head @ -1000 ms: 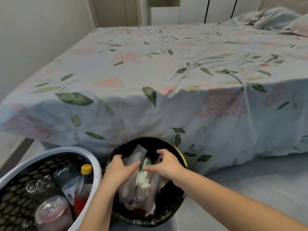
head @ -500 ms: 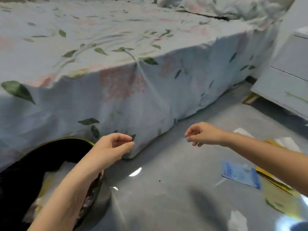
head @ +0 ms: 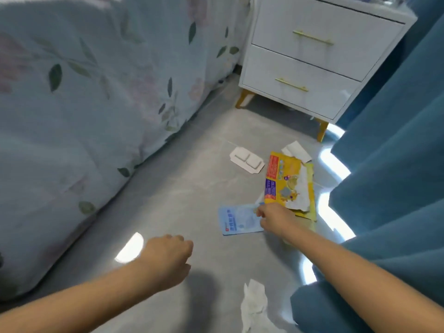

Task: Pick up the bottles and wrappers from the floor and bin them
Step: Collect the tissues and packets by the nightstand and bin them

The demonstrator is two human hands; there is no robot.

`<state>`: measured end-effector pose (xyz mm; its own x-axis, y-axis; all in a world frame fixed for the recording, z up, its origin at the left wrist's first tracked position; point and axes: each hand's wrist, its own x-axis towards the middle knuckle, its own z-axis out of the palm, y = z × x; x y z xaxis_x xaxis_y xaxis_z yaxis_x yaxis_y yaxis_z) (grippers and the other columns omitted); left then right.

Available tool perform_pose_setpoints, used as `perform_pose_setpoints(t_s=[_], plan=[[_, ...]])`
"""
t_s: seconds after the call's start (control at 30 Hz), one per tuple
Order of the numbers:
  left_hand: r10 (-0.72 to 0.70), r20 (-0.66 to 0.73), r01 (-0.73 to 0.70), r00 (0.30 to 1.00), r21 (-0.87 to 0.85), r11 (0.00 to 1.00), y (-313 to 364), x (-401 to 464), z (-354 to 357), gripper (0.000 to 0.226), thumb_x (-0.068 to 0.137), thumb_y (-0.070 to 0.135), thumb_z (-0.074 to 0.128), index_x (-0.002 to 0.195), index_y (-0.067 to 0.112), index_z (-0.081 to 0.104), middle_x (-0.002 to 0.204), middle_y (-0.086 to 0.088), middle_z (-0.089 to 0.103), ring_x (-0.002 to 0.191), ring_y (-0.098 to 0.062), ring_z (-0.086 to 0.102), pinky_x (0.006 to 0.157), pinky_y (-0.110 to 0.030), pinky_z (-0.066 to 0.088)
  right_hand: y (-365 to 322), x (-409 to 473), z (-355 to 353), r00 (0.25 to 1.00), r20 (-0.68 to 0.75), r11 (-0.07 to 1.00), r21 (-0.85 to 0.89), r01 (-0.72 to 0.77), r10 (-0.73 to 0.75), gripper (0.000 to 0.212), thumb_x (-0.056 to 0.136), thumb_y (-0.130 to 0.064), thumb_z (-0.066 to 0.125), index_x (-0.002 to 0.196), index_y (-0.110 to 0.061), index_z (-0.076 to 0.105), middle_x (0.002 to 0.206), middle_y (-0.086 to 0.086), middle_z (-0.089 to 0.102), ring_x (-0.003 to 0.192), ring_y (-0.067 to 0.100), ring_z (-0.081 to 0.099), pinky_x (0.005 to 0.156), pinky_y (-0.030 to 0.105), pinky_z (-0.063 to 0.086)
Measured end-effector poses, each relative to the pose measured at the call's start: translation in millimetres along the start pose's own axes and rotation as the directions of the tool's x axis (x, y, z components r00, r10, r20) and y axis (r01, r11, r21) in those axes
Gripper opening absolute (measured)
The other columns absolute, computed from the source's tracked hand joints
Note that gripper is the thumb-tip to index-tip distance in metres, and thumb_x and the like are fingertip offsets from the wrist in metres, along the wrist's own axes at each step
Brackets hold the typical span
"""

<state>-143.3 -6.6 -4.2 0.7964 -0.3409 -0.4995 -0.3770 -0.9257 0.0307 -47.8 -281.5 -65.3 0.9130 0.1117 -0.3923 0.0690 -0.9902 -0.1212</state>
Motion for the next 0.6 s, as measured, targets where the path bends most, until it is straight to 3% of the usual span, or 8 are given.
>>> perform_pose_setpoints(t_s=[0.1, 0.17, 0.2, 0.27, 0.3, 0.4, 0.47, 0.6], plan=[[0.211, 0.089, -0.223, 0.973, 0.147, 0.964, 25, 29, 5, 0.034, 0.095, 0.026, 0.045, 0.123, 0.009, 0.049, 0.127, -0.015, 0.052, 0.116, -0.036, 0.05, 0.092, -0.042, 0.041, 12, 29, 7, 0.993, -0.044, 0.992, -0.07, 0.107, -0.11, 0.032, 0.088, -0.025, 0.059, 0.12, -0.019, 0.057, 0.122, 0.004, 0.058, 0.116, 0.023, 0.05, 0.091, 0.035, 0.045], [0.424, 0.019, -0.417, 0.906, 0.221, 0.882, 52, 49, 21, 0.029, 0.094, 0.016, 0.042, 0.117, 0.007, 0.058, 0.117, -0.017, 0.058, 0.106, -0.035, 0.055, 0.082, -0.038, 0.043, 15, 44, 9, 0.984, -0.041, 0.984, -0.056, 0.172, -0.174, 0.044, 0.086, -0.032, 0.064, 0.126, -0.02, 0.052, 0.128, 0.003, 0.054, 0.12, 0.023, 0.045, 0.098, 0.034, 0.04], [0.529, -0.104, -0.485, 0.842, 0.281, 0.828, 66, 59, 38, 0.03, 0.09, 0.016, 0.04, 0.102, 0.014, 0.068, 0.102, -0.009, 0.065, 0.091, -0.028, 0.062, 0.068, -0.03, 0.042, 15, 49, 9, 0.981, -0.024, 0.981, -0.045, 0.191, -0.192, 0.052, 0.084, -0.035, 0.066, 0.131, -0.02, 0.049, 0.132, 0.003, 0.051, 0.122, 0.023, 0.043, 0.1, 0.035, 0.038], [0.571, -0.027, -0.544, 0.82, 0.27, 0.794, 95, 68, 66, 0.035, 0.077, 0.03, 0.037, 0.068, 0.028, 0.071, 0.068, 0.012, 0.065, 0.056, -0.007, 0.058, 0.049, -0.019, 0.026, 15, 58, 12, 0.978, 0.018, 0.977, -0.04, 0.208, -0.208, 0.068, 0.079, -0.04, 0.07, 0.138, -0.022, 0.041, 0.139, 0.003, 0.046, 0.128, 0.024, 0.038, 0.105, 0.038, 0.036], [0.581, 0.006, -0.564, 0.814, 0.251, 0.787, 106, 75, 82, 0.029, 0.074, 0.037, 0.039, 0.064, 0.031, 0.067, 0.065, 0.017, 0.061, 0.053, -0.001, 0.054, 0.047, -0.018, 0.024, 15, 61, 14, 0.976, 0.037, 0.975, -0.05, 0.217, -0.216, 0.074, 0.077, -0.042, 0.071, 0.141, -0.022, 0.037, 0.141, 0.002, 0.044, 0.13, 0.024, 0.037, 0.106, 0.039, 0.036], [0.655, -0.043, -0.636, 0.754, 0.201, 0.745, 128, 84, 131, 0.012, 0.07, 0.051, 0.055, 0.078, 0.043, 0.059, 0.08, 0.029, 0.058, 0.065, 0.009, 0.051, 0.053, -0.01, 0.028, 12, 68, 18, 0.973, 0.072, 0.969, -0.094, 0.227, -0.221, 0.084, 0.074, -0.05, 0.071, 0.144, -0.024, 0.032, 0.143, 0.001, 0.042, 0.13, 0.025, 0.034, 0.105, 0.043, 0.035], [0.705, -0.124, -0.698, 0.698, 0.097, 0.709, 125, 85, 144, 0.008, 0.079, 0.046, 0.054, 0.086, 0.044, 0.058, 0.094, 0.027, 0.058, 0.07, 0.001, 0.054, 0.059, -0.012, 0.04, 8, 70, 22, 0.975, 0.078, 0.968, -0.125, 0.217, -0.209, 0.085, 0.073, -0.054, 0.07, 0.143, -0.025, 0.032, 0.142, 0.002, 0.043, 0.128, 0.027, 0.035, 0.103, 0.044, 0.035], [0.695, -0.217, -0.702, 0.686, 0.055, 0.71, 109, 87, 142, 0.011, 0.078, 0.047, 0.055, 0.087, 0.047, 0.061, 0.087, 0.022, 0.059, 0.071, -0.005, 0.054, 0.061, -0.015, 0.044, -3, 69, 38, 0.984, 0.093, 0.98, -0.112, 0.163, -0.153, 0.082, 0.07, -0.053, 0.073, 0.137, -0.022, 0.036, 0.136, 0.005, 0.043, 0.122, 0.026, 0.038, 0.101, 0.042, 0.036]])
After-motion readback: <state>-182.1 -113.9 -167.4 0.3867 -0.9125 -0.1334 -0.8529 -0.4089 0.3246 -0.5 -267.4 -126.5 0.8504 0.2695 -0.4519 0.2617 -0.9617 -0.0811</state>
